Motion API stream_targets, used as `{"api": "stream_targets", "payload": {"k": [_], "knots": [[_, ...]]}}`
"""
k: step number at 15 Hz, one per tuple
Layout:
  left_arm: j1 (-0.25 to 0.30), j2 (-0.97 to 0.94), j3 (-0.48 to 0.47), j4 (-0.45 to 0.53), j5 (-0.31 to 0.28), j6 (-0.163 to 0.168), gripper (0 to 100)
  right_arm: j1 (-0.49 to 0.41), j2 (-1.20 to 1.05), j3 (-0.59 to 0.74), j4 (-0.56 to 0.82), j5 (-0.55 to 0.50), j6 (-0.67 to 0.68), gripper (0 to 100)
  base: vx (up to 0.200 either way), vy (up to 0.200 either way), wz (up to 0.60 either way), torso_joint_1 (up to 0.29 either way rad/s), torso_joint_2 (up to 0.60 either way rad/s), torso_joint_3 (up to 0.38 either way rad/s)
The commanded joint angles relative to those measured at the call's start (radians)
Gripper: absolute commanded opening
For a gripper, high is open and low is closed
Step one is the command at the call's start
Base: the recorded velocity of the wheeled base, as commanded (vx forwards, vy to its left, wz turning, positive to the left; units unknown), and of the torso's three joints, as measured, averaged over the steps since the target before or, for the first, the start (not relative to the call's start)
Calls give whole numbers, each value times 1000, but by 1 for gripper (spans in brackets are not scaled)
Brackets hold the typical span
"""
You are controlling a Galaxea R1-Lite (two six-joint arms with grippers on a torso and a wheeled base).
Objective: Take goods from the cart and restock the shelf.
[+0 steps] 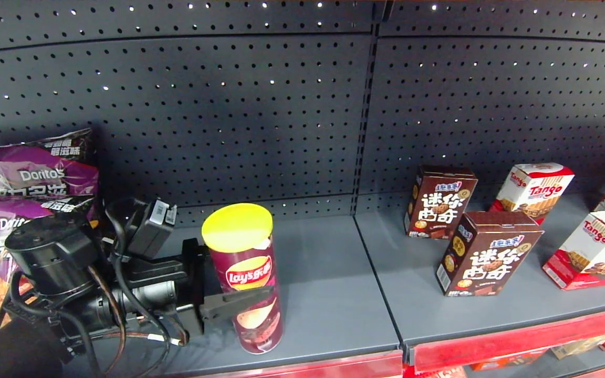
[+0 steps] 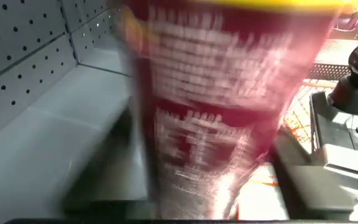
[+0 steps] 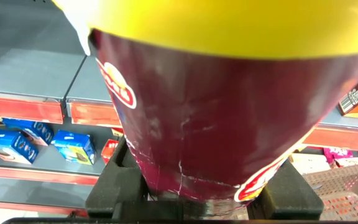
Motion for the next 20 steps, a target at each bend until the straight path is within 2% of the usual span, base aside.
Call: {"api": "stream_targets", "payload": {"k": [1,5,8,12,14,17,20], "knots": [[-1,3,0,1,0,-1,100,2,-2,0,0,0,0,0,0,0,0,0,0,0],[0,-5,17,1,0,1,100,2,-6,0,0,0,0,0,0,0,0,0,0,0],[9,-48,81,-39,2,-2,100,0,-26,0,11,0,2,0,0,0,0,0,0,0],[17,-126,164,-41,2,-4,100,0,-35,3,20,-1,8,0,0,0,0,0,0,0],[52,-163,204,-41,0,-1,100,-3,-39,3,20,-1,9,0,0,0,0,0,0,0],[72,-215,259,-39,-3,-2,100,-1,-48,5,21,-1,9,0,0,0,0,0,0,0],[138,-342,367,-22,-3,-8,100,-1,-49,5,21,-1,9,0,0,0,0,0,0,0]]}}
